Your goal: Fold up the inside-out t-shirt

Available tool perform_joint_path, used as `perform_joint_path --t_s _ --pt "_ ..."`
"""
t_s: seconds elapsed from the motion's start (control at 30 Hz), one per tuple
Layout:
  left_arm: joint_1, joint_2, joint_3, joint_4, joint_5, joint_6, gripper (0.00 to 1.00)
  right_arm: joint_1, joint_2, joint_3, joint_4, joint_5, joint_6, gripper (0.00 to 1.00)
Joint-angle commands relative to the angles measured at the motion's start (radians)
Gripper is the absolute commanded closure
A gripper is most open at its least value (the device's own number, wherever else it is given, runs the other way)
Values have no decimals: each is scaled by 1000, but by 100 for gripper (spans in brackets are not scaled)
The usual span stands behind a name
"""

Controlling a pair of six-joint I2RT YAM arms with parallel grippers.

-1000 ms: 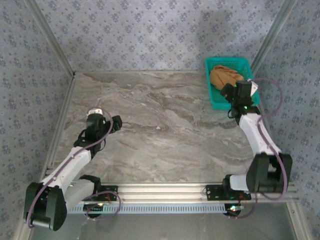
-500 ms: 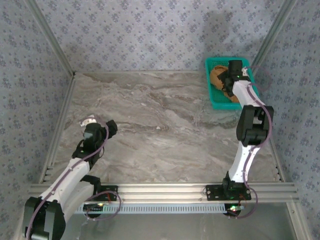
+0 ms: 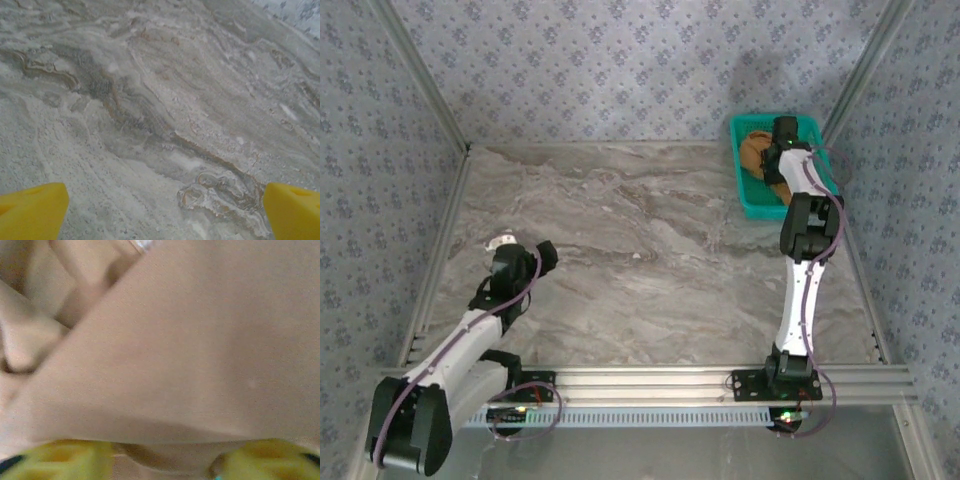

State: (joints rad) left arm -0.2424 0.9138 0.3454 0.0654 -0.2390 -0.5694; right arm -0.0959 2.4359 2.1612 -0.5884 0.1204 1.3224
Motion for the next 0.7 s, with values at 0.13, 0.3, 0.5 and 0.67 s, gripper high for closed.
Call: perform_joint_path --t_s 0.13,0.3,0.5,0.67 --pt "3 92 84 7 52 9 0 -17 47 83 -61 27 42 100" --pt "3 143 132 -57 23 -5 0 -6 -74 48 -17 65 -66 100" --pt "3 145 138 -58 4 -8 0 46 -302 -58 27 92 -203 100" --pt "3 118 100 5 -47 21 0 139 -528 -218 126 254 -333 100"
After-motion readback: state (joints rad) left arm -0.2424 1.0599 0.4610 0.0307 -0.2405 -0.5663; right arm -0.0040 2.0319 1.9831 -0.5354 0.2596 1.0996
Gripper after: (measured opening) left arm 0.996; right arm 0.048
